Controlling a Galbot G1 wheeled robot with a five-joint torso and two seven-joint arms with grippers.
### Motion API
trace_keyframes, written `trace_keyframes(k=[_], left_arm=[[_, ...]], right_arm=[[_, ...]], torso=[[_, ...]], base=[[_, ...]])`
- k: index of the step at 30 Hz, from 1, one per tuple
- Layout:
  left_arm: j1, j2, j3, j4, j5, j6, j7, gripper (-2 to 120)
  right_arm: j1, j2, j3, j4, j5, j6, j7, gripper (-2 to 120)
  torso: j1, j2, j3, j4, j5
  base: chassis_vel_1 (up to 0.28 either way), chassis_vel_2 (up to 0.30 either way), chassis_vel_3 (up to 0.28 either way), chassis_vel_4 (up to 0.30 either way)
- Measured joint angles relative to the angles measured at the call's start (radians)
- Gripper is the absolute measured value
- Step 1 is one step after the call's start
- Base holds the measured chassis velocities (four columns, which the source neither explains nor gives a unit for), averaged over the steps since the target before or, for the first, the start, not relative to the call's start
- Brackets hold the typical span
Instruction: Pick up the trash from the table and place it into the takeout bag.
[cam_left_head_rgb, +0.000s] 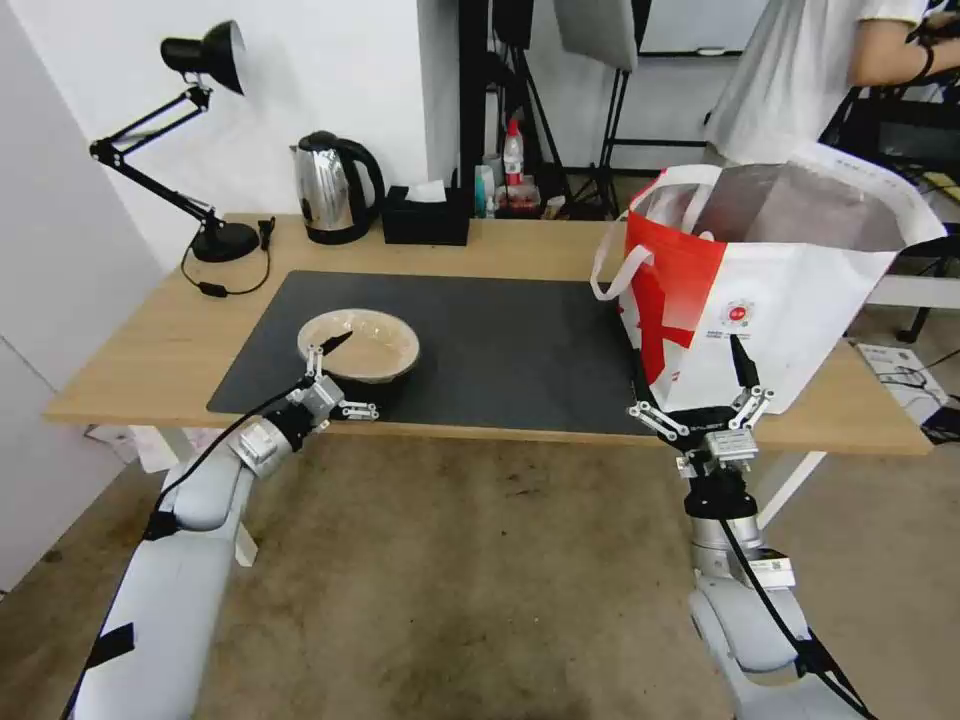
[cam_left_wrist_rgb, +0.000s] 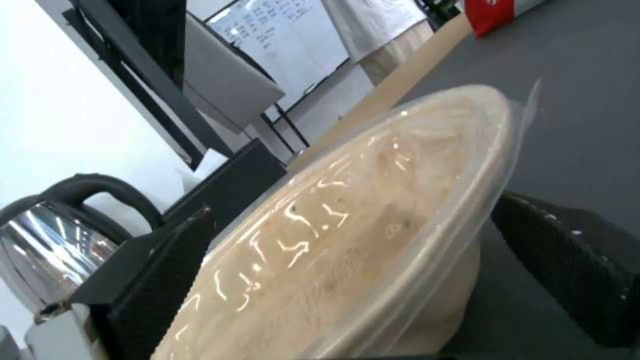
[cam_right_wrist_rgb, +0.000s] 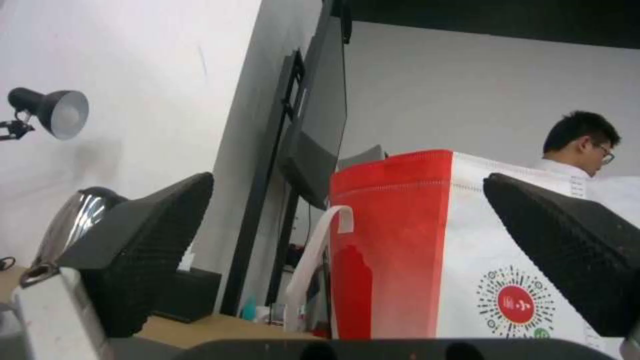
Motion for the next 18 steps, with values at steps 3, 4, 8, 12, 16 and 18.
trace_keyframes(k=[3, 4, 8, 12, 16, 18], left_arm=[[-0.015, 0.002, 0.002, 0.023, 0.000, -0.001, -0.001, 100], [-0.015, 0.002, 0.002, 0.023, 0.000, -0.001, -0.001, 100], [-0.028, 0.000, 0.006, 0.040, 0.001, -0.002, -0.001, 99], [-0.033, -0.002, 0.009, 0.049, 0.003, -0.002, -0.001, 91], [-0.037, -0.007, 0.013, 0.058, 0.007, -0.004, -0.002, 72], [-0.038, -0.007, 0.014, 0.058, 0.007, -0.004, -0.002, 67]], right_arm=[[0.003, 0.000, 0.000, -0.005, 0.000, 0.000, 0.000, 100], [0.003, 0.000, 0.000, -0.005, 0.000, 0.000, 0.000, 100], [0.008, -0.001, 0.000, -0.008, 0.000, 0.000, 0.000, 100], [0.009, -0.003, 0.000, -0.008, 0.000, 0.000, 0.000, 100], [0.010, -0.006, 0.002, -0.008, 0.001, 0.001, 0.000, 100], [0.010, -0.006, 0.003, -0.008, 0.002, 0.001, 0.000, 100]], torso=[[0.000, 0.000, 0.000, 0.0001, 0.0000], [0.000, 0.000, 0.000, 0.0001, 0.0000], [0.000, 0.000, 0.000, 0.0001, 0.0000], [0.000, 0.000, 0.000, 0.0000, 0.0000], [0.000, 0.000, 0.000, 0.0001, 0.0000], [0.000, 0.000, 0.000, 0.0000, 0.0000]], base=[[0.000, 0.000, 0.000, 0.000], [0.000, 0.000, 0.000, 0.000], [0.000, 0.000, 0.000, 0.000], [0.000, 0.000, 0.000, 0.000], [0.000, 0.000, 0.000, 0.000], [0.000, 0.000, 0.000, 0.000]])
